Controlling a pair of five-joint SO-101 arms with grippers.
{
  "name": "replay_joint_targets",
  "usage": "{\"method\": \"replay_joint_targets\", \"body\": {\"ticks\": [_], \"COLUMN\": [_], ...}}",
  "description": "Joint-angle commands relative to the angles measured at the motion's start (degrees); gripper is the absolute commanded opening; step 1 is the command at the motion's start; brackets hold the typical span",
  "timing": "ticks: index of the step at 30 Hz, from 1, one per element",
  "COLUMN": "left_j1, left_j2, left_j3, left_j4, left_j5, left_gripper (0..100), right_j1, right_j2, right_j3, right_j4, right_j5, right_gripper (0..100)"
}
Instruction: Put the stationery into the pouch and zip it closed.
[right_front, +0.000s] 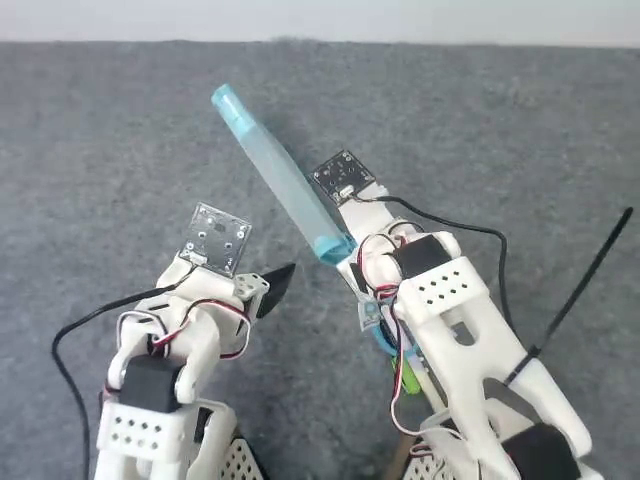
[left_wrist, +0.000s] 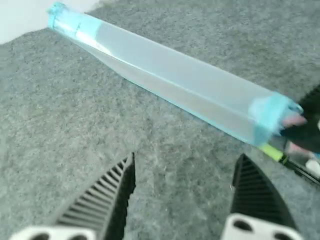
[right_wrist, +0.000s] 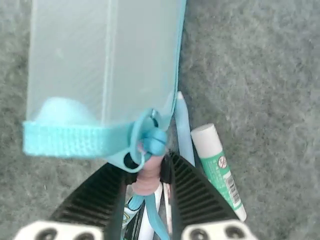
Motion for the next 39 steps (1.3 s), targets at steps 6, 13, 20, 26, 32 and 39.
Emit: {"method": "replay_joint_targets", "body": {"ticks": [6,13,20,26,32,39], "left_j1": [2.11,5.71,5.45,5.71,5.89,12.57], "left_j2": [-1.23,-1.23,-1.14,-0.79,-0.79,-0.79], "left_j3": [-4.18,-4.0,-0.31,3.74,3.82,4.79], "left_j4": [1.49,1.32,-2.37,-7.38,-7.38,-7.38], "left_j5": [-0.53,-0.44,-0.44,2.2,3.08,3.08], "left_gripper": [30,30,30,30,30,30], "right_j1": [-2.95,-3.47,-3.3,-1.45,-1.45,-1.45], "right_j2": [-0.66,-0.31,-0.92,-4.18,-10.86,-14.2], "right_j3": [-0.7,-0.62,0.09,-4.31,-6.59,-6.59], "right_j4": [-2.68,-3.56,-3.21,2.59,7.69,9.1], "right_j5": [-0.97,-1.05,-0.97,0.62,1.49,1.76], "right_gripper": [0.6,0.6,0.6,0.6,0.6,0.6]}}
